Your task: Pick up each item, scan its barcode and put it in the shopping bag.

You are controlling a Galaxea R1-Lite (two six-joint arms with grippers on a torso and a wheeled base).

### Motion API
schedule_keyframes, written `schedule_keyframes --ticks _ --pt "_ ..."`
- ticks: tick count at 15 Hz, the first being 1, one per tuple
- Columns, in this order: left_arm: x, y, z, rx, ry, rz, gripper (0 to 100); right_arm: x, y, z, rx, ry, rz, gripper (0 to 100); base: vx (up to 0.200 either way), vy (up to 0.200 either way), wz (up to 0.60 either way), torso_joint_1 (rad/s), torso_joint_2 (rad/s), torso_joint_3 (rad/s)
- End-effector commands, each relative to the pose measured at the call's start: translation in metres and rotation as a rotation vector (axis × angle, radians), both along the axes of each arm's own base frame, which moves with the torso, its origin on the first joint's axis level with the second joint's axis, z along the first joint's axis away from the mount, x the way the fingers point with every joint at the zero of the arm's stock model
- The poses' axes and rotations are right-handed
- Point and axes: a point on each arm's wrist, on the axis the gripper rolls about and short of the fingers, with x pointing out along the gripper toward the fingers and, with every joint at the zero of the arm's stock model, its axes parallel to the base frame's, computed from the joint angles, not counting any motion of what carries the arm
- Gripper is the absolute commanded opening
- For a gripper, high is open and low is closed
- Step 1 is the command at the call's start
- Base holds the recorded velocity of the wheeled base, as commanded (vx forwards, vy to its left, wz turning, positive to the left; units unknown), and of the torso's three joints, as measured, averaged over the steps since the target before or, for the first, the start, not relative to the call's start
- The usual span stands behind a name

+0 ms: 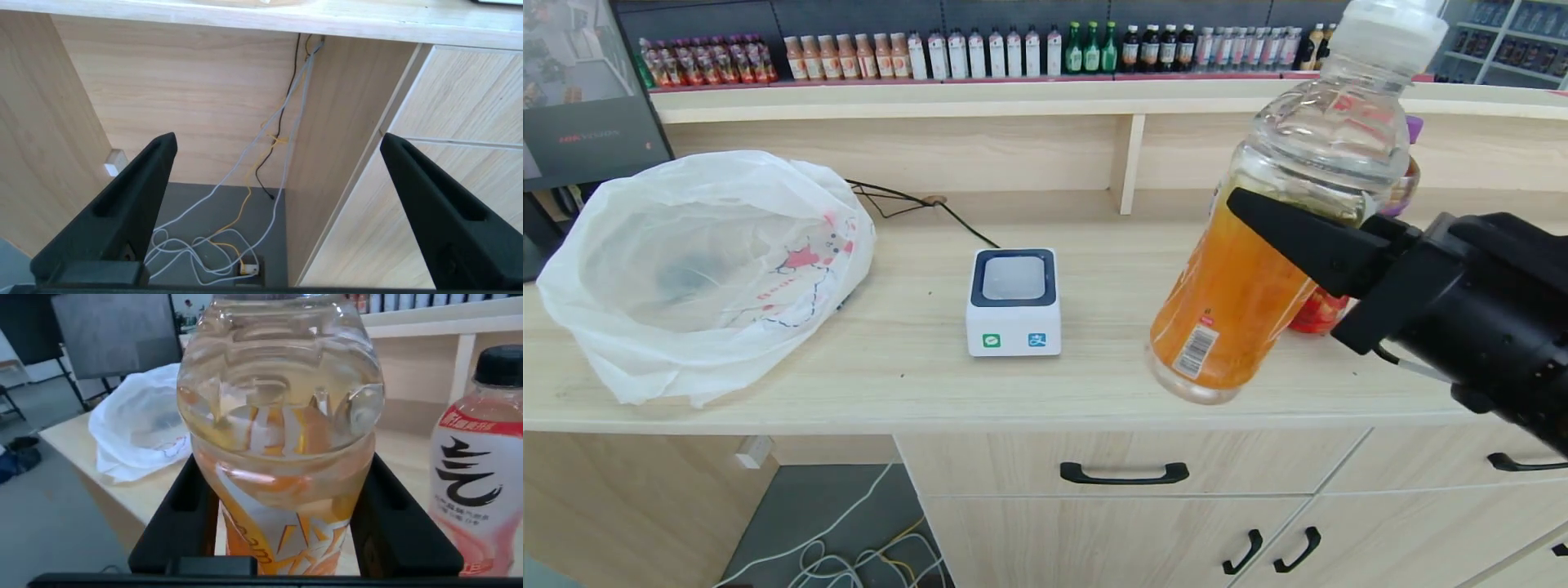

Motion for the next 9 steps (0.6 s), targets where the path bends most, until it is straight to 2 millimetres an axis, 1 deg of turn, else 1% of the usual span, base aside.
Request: schedule_keyframes --ticks 1,2,3,4,6,9 --pt "0.000 0.000 0.000 0.000 0.000 0.001 100 -0.013 -0.009 0.001 0.040 0.023 0.077 0 0.000 0.000 0.00 0.000 0.00 0.000" --pt "0.000 0.000 0.000 0.000 -0.001 0.001 100 -0.020 -0.014 0.003 0.062 0.040 0.163 0 0.000 0.000 0.00 0.000 0.00 0.000" --pt "0.000 0.000 0.000 0.000 0.000 0.001 100 -0.023 -0.019 0.002 0.062 0.059 0.208 0 0.000 0.000 0.00 0.000 0.00 0.000" --pt "0.000 0.000 0.000 0.000 0.000 0.001 100 -0.021 -0.022 0.001 0.041 0.072 0.239 0 0.000 0.000 0.00 0.000 0.00 0.000" --pt "0.000 0.000 0.000 0.000 -0.001 0.001 100 -0.020 -0.022 -0.001 0.038 0.106 0.336 0 0.000 0.000 0.00 0.000 0.00 0.000" --pt "0.000 0.000 0.000 0.000 -0.001 0.001 100 -0.020 -0.019 -0.002 0.081 0.198 0.471 0 0.000 0.000 0.00 0.000 0.00 0.000"
